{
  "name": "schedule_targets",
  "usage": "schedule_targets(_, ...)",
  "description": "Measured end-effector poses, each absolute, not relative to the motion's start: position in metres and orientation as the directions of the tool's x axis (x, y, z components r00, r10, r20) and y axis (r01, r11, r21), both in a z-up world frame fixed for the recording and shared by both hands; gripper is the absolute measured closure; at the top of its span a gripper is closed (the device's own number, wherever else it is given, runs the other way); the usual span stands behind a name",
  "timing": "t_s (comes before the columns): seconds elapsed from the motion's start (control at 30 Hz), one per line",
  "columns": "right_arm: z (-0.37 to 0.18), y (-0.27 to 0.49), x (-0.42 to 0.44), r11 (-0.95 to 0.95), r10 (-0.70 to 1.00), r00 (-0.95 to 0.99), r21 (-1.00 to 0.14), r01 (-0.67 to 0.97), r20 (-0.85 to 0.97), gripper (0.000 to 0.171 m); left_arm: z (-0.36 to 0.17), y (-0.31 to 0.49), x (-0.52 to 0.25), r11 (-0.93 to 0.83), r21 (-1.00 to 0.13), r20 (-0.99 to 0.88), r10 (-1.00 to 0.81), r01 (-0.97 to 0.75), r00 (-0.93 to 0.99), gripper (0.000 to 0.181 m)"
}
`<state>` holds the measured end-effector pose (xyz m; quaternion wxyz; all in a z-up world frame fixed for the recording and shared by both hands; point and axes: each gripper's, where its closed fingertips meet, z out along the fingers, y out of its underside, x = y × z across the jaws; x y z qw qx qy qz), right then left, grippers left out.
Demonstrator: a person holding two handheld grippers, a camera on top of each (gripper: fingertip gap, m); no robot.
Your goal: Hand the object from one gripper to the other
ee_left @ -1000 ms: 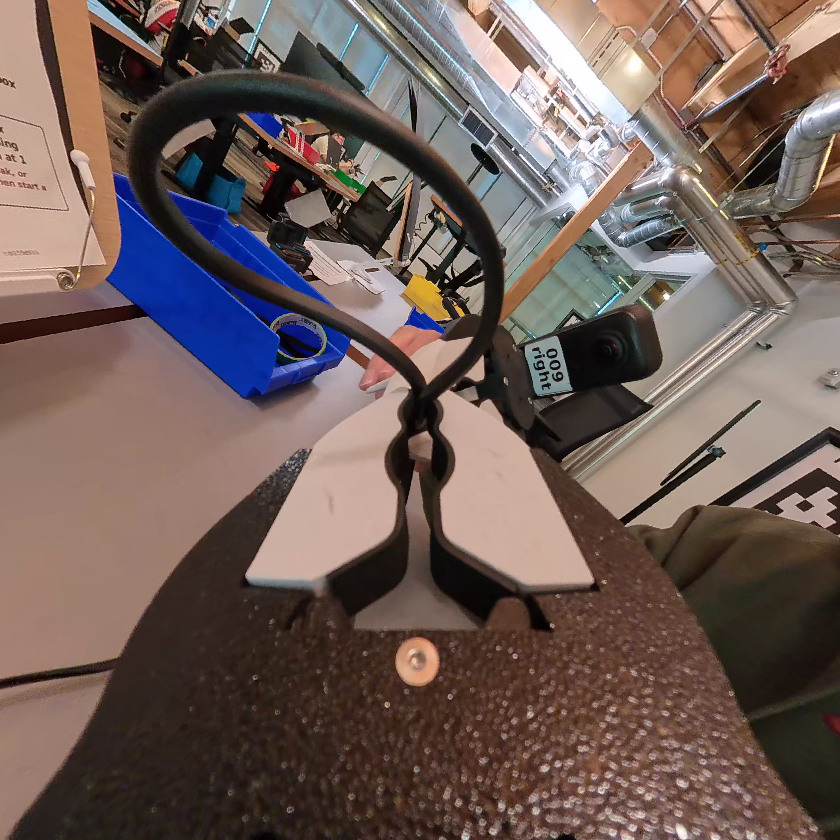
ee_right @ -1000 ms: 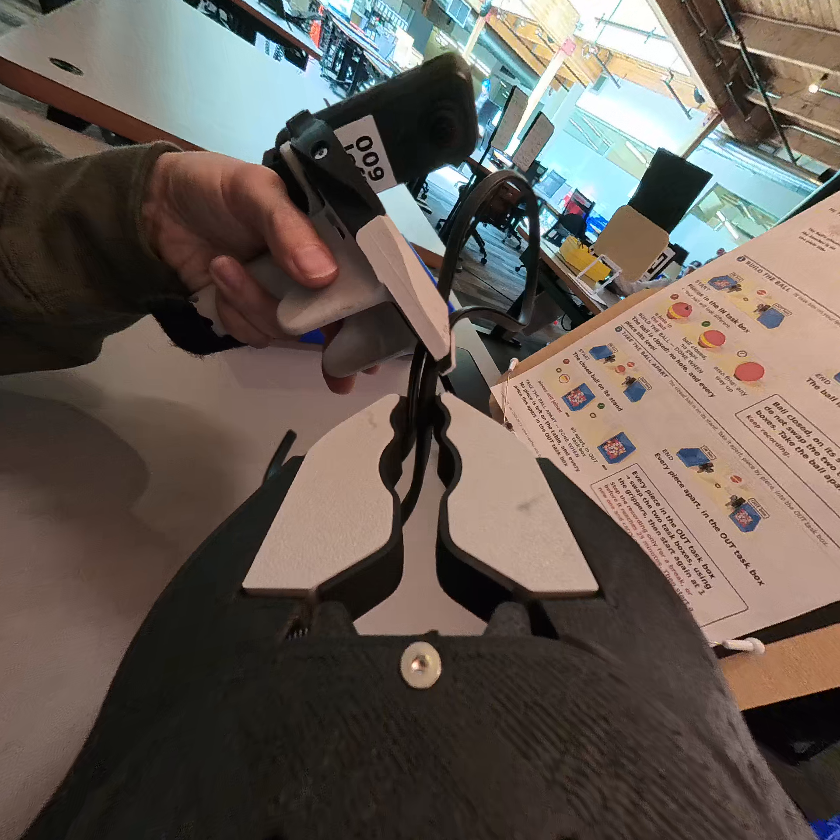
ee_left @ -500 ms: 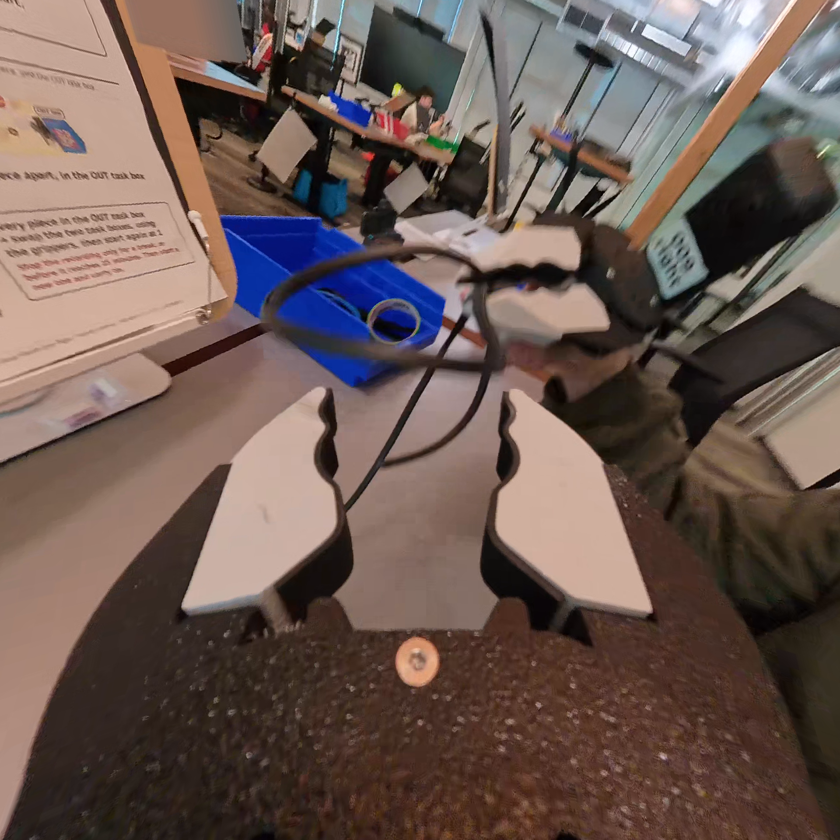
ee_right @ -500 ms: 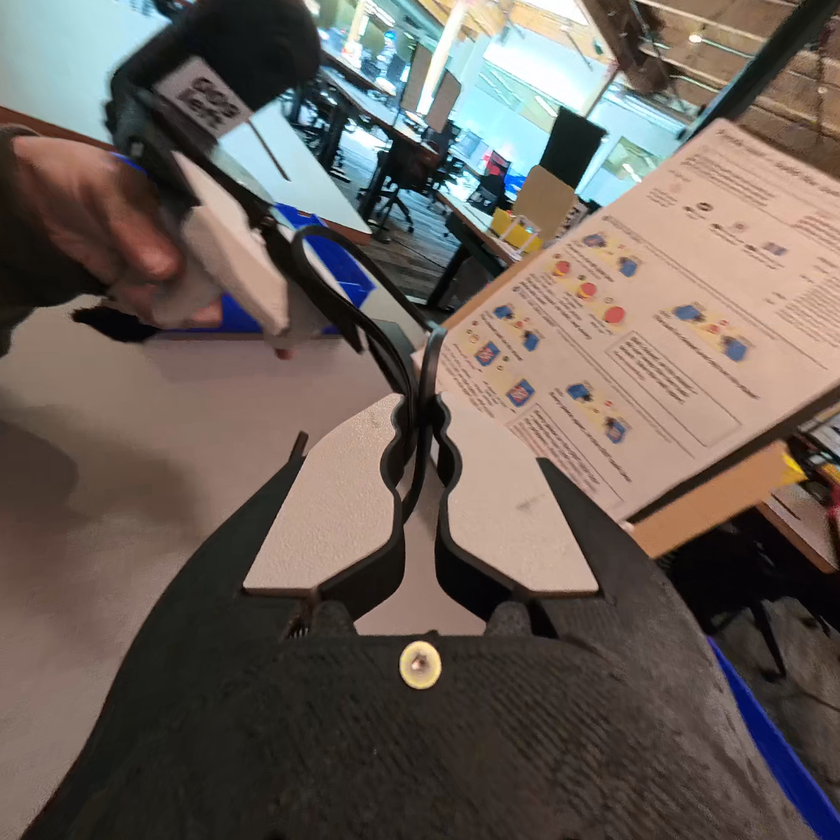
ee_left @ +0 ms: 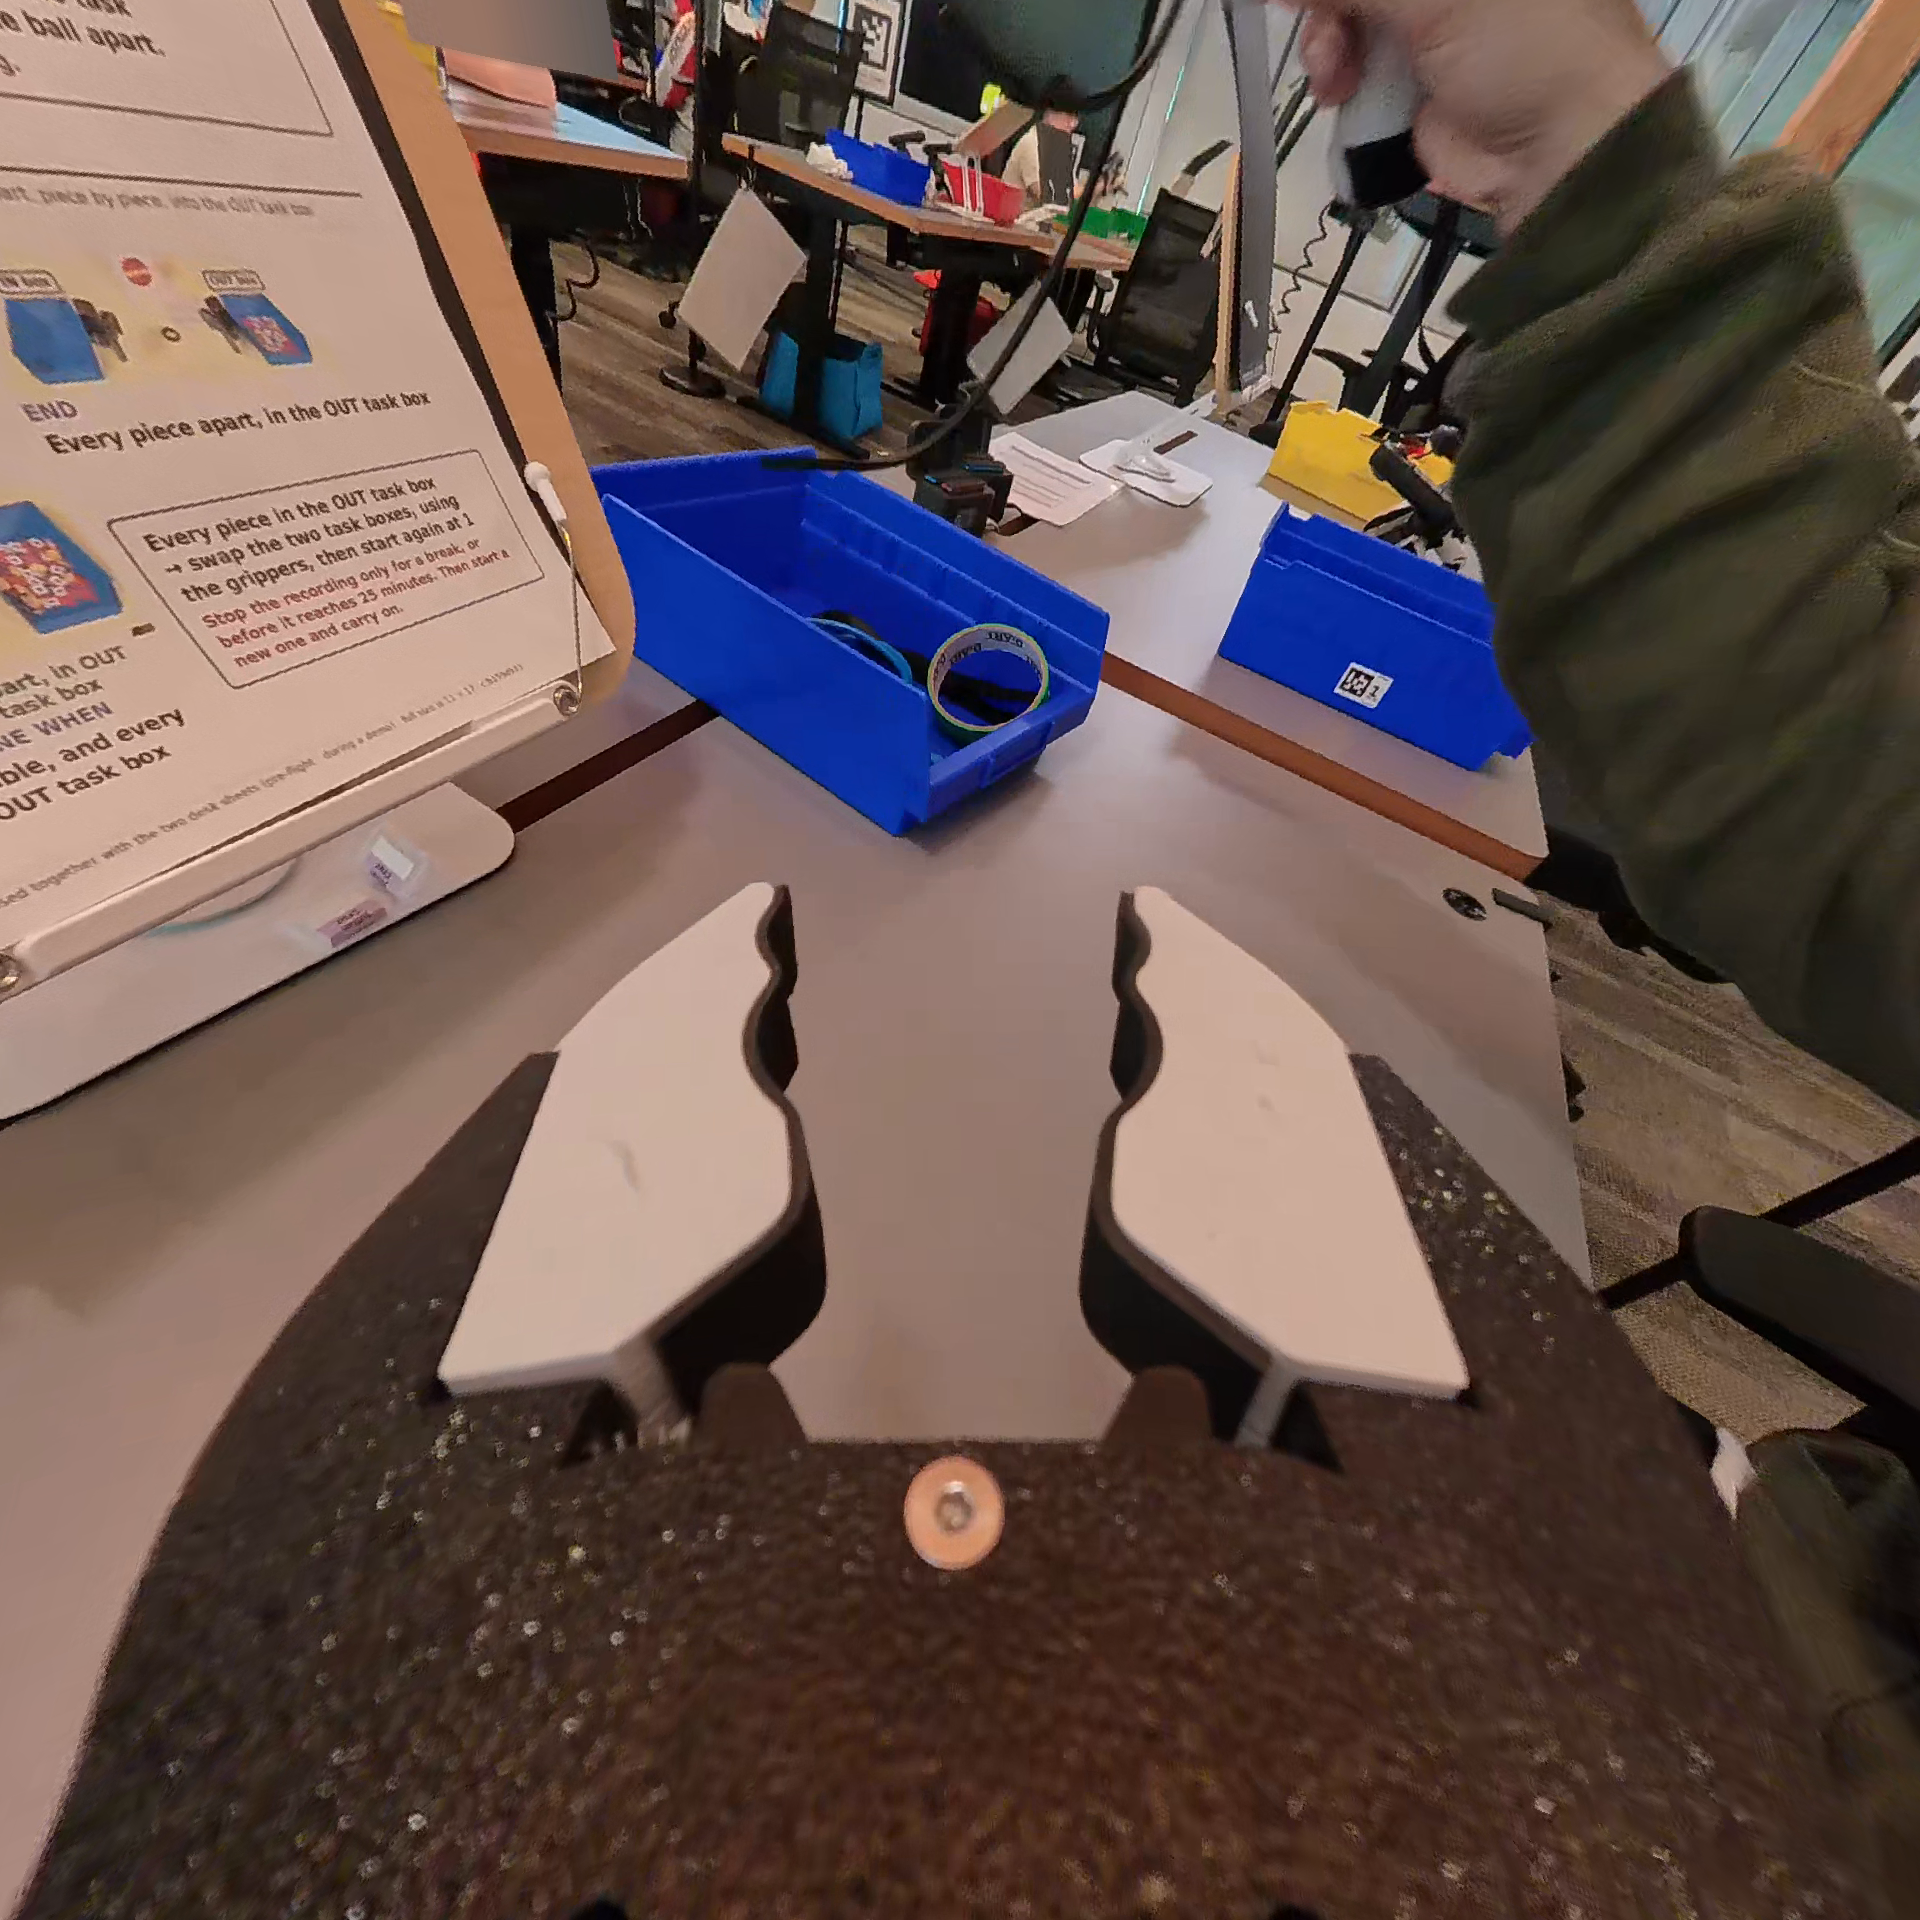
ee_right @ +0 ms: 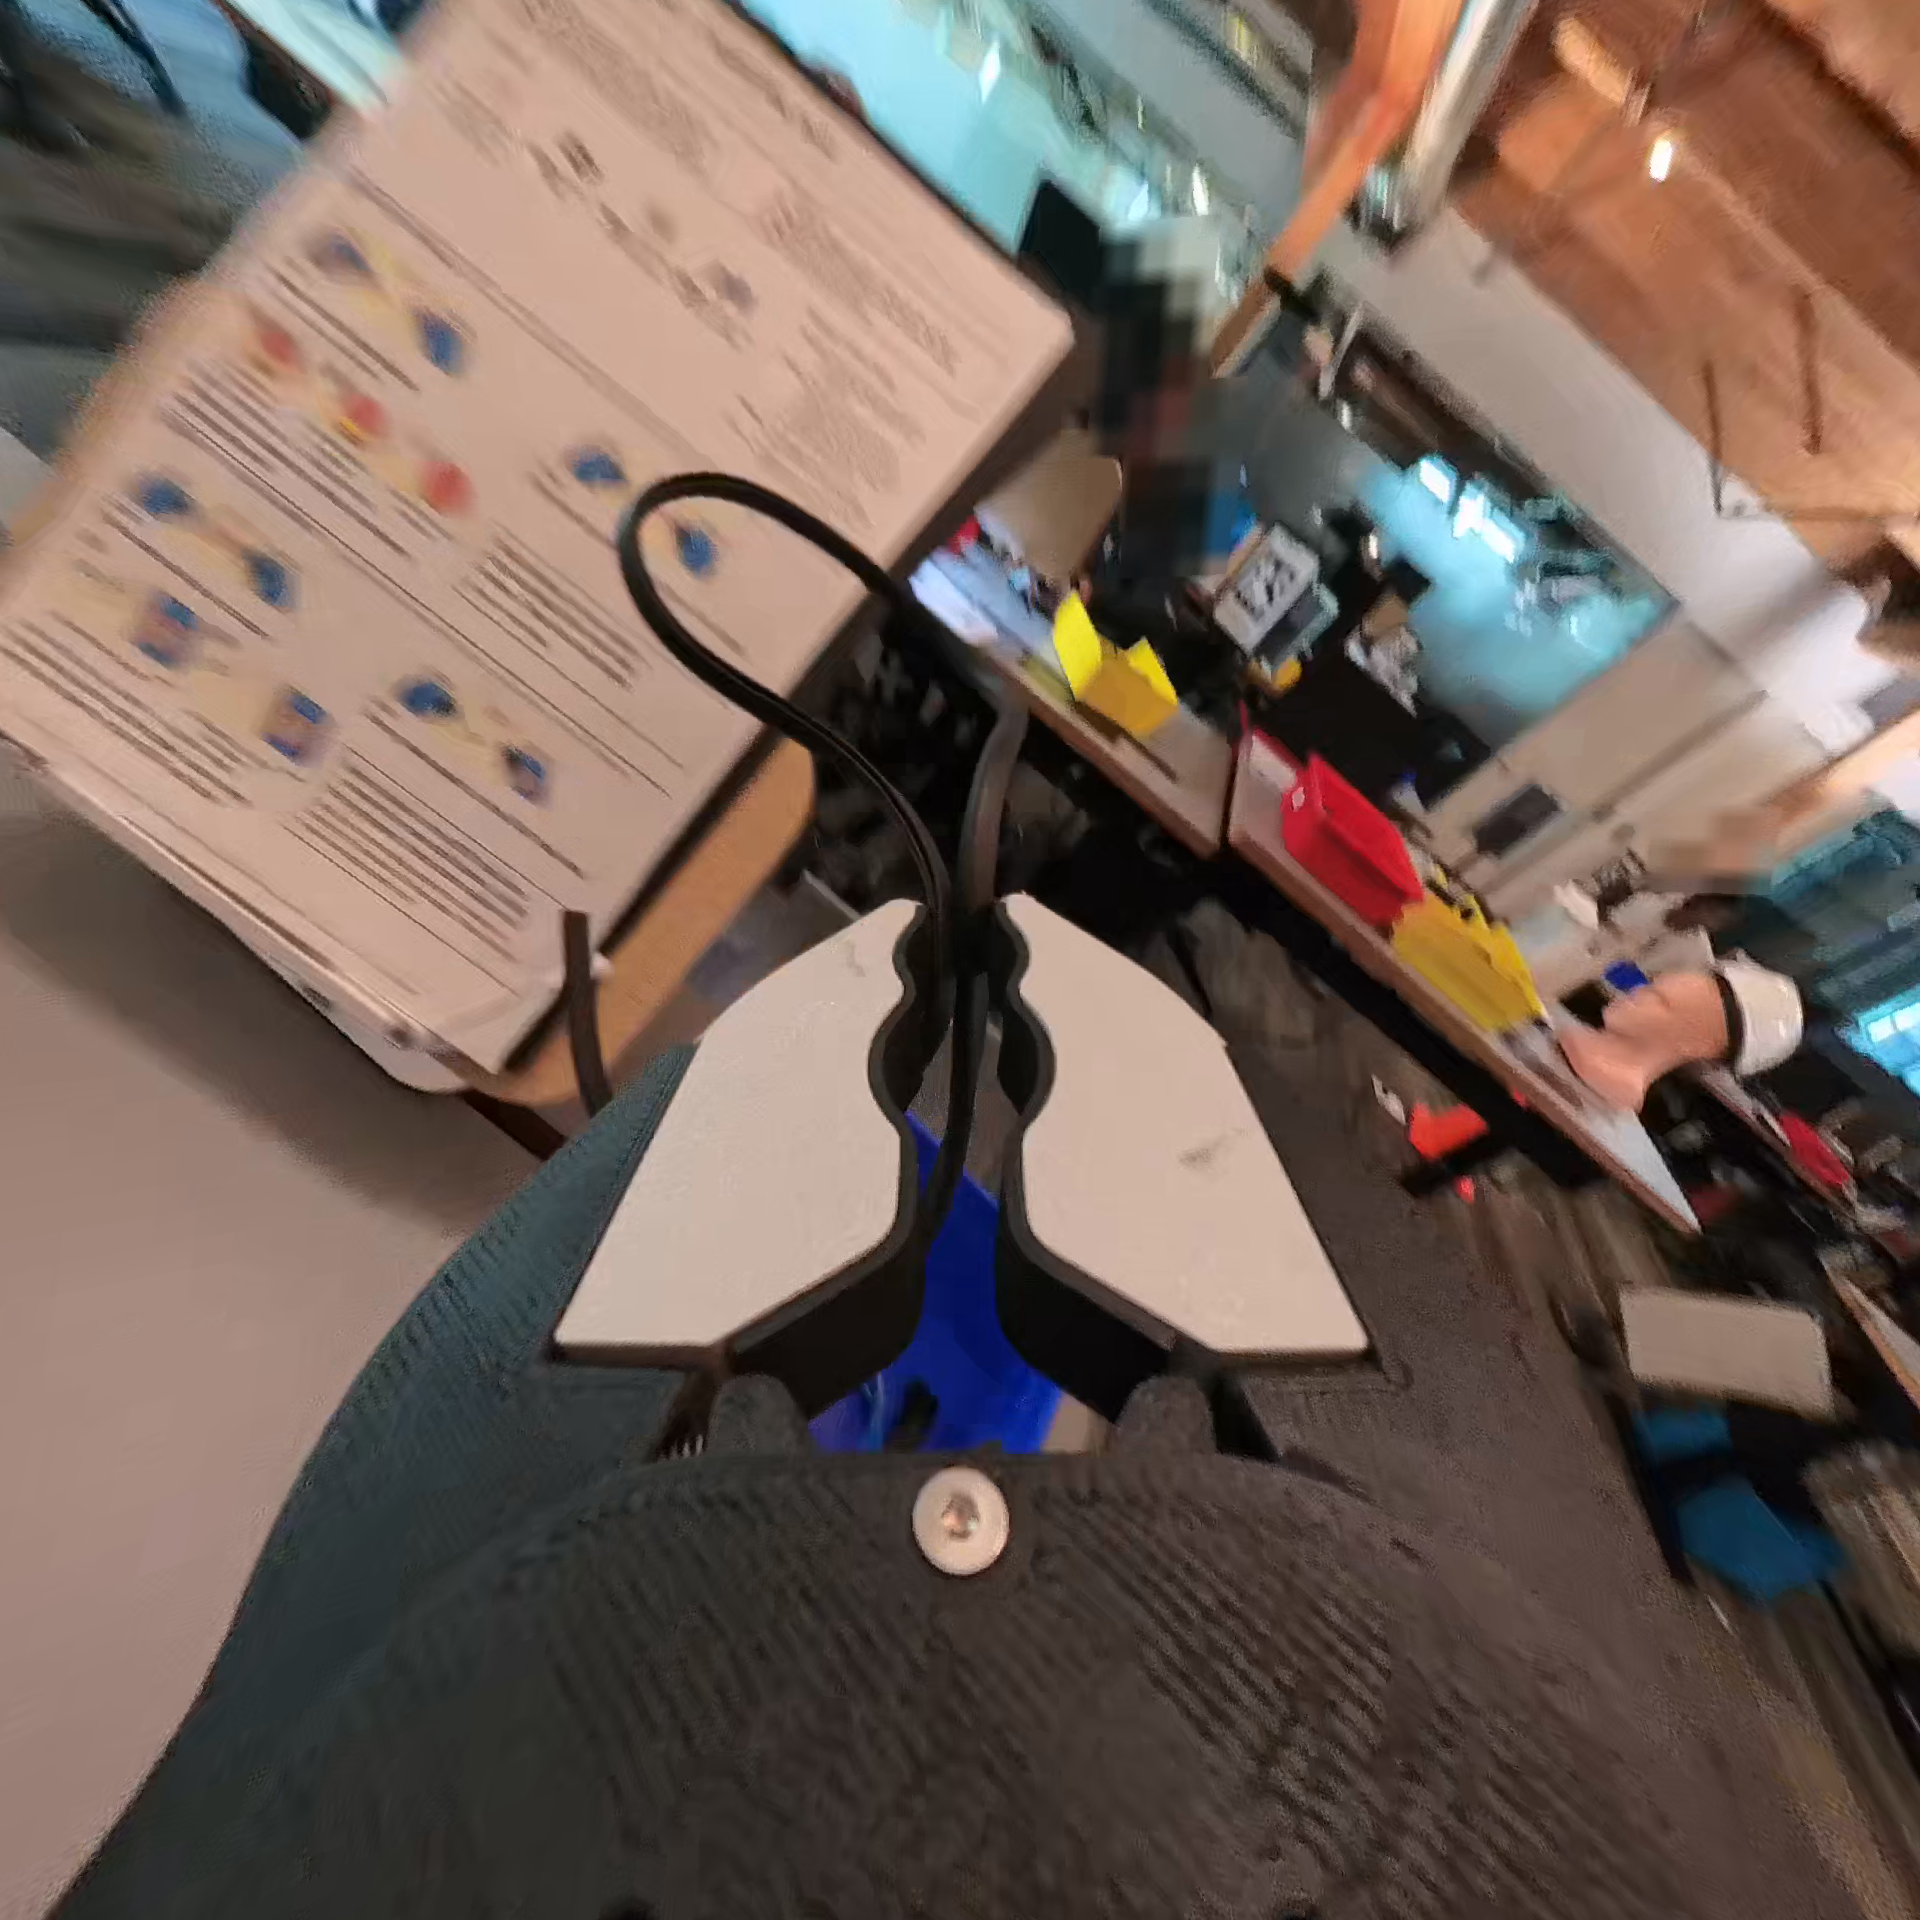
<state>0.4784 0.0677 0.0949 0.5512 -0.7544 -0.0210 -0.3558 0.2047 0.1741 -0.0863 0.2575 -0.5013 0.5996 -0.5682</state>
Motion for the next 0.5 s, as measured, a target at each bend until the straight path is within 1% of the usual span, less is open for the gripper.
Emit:
schedule_targets(0.1, 0.056, 0.063, 0.534, -0.507, -0.419, 0.728, -0.805, 0.307, 0.542, 0.160, -0.084, 0.177, 0.203, -0.152, -0.943, 0.257, -0.896, -0.295, -0.361, 0.125)
schedule_targets(0.17, 0.012, 0.060, 0.562, -0.563, -0.455, 0.734, -0.802, 0.202, 0.504, 0.160, -0.083, 0.179, 0.202, -0.152, -0.944, 0.255, -0.898, -0.292, -0.358, 0.125)
schedule_targets(0.23, -0.040, 0.058, 0.580, -0.595, -0.477, 0.769, -0.800, 0.074, 0.426, 0.160, -0.081, 0.180, 0.201, -0.154, -0.946, 0.255, -0.898, -0.286, -0.359, 0.126)
schedule_targets(0.3, -0.091, 0.055, 0.589, -0.608, -0.496, 0.803, -0.793, -0.049, 0.331, 0.160, -0.081, 0.180, 0.200, -0.150, -0.948, 0.249, -0.900, -0.282, -0.358, 0.127)
schedule_targets(0.37, -0.131, 0.059, 0.586, -0.569, -0.507, 0.839, -0.808, -0.154, 0.198, 0.160, -0.081, 0.181, 0.200, -0.147, -0.948, 0.246, -0.900, -0.282, -0.359, 0.127)
schedule_targets(0.47, -0.169, 0.063, 0.578, -0.567, -0.511, 0.852, -0.790, -0.233, 0.115, 0.159, -0.082, 0.181, 0.201, -0.155, -0.947, 0.253, -0.899, -0.283, -0.357, 0.128)
schedule_targets(0.5, -0.177, 0.064, 0.572, -0.587, -0.492, 0.864, -0.773, -0.241, 0.104, 0.154, -0.083, 0.181, 0.201, -0.153, -0.946, 0.254, -0.899, -0.287, -0.357, 0.128)
